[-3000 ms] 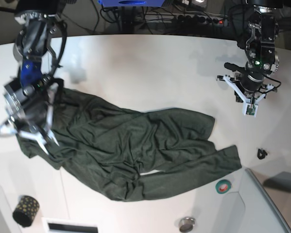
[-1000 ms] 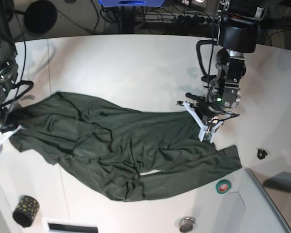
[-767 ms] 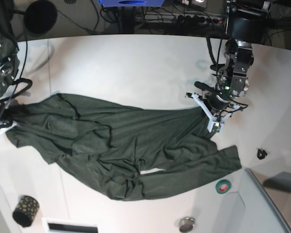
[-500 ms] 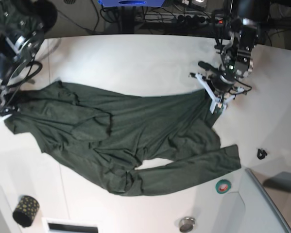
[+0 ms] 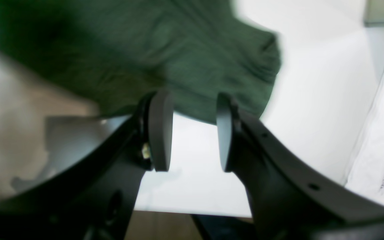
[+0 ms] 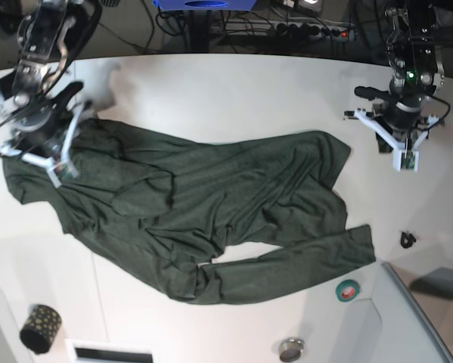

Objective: Layout the t-shirt on the table in an organized manner, then fold the t-shirt properly
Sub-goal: 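Pull the shirt edge with the left gripper away from the shirt body, then lower the left gripper onto the shirt fabric and grasp it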

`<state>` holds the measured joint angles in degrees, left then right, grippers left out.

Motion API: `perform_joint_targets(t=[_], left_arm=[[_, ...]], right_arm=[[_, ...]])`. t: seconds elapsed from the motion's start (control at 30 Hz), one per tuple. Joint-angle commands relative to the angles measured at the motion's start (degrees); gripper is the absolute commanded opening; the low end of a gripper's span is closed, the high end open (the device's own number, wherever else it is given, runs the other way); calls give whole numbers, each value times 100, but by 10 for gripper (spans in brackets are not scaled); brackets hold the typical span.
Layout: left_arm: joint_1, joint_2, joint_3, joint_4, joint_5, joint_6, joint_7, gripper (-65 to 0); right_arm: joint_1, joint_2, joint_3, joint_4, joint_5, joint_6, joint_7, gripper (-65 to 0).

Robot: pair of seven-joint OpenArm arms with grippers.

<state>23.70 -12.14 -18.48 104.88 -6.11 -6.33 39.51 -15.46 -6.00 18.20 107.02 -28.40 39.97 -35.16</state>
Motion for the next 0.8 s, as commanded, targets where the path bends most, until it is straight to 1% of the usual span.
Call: perform_joint_targets(t=[0.0,0.07,0.13,0.2,0.23,0.3,0.33,0.37,0.4,0.47,0.6,0.77], left_arm=[[140,5,-99,22,-9,-40,-175,-569],[368,23,-117,-145,-150,-110,-474,-434],[491,23,-161,-514,-624,-409,-852,-329],[474,-30,-205,-1095,-1240,-769,-1151,-242],[412,-100,-240,-1376,-1556,-866,-1265,-194],[280,-118,-337,-1816,-2119,-919,-1370,-112],[210,-127,-363,-2009,-2409,-936,-1370,-86],[131,-135,-354,-2167,-2690,-936,-1370,-64],[52,-135,-354,-2317,-2919,-936,-1370,-63],[-124,-118,-284,-2519,-3156,-936,-1370,-64],[-599,120,-170,-2888,-3174,-936,-1335,-64],[-1100,172,305,-3354,-3183,-928,-1353,-64]], right_arm=[[-93,7,-224,133,58,3,109,-441],[-357,-20,-540,115,58,3,338,-441],[-524,-37,-743,115,58,3,531,-441],[-585,-46,-883,115,58,3,575,-441],[-594,-55,-936,115,58,3,566,-441],[-603,-55,-962,115,58,3,566,-441],[-603,-55,-954,115,58,3,566,-441],[-603,-46,-954,115,58,3,566,-441],[-603,-46,-945,115,49,3,566,-441],[-603,-29,-945,115,49,3,566,-441],[-612,-29,-945,115,49,3,566,-441],[-656,-29,-945,115,49,3,566,-441]])
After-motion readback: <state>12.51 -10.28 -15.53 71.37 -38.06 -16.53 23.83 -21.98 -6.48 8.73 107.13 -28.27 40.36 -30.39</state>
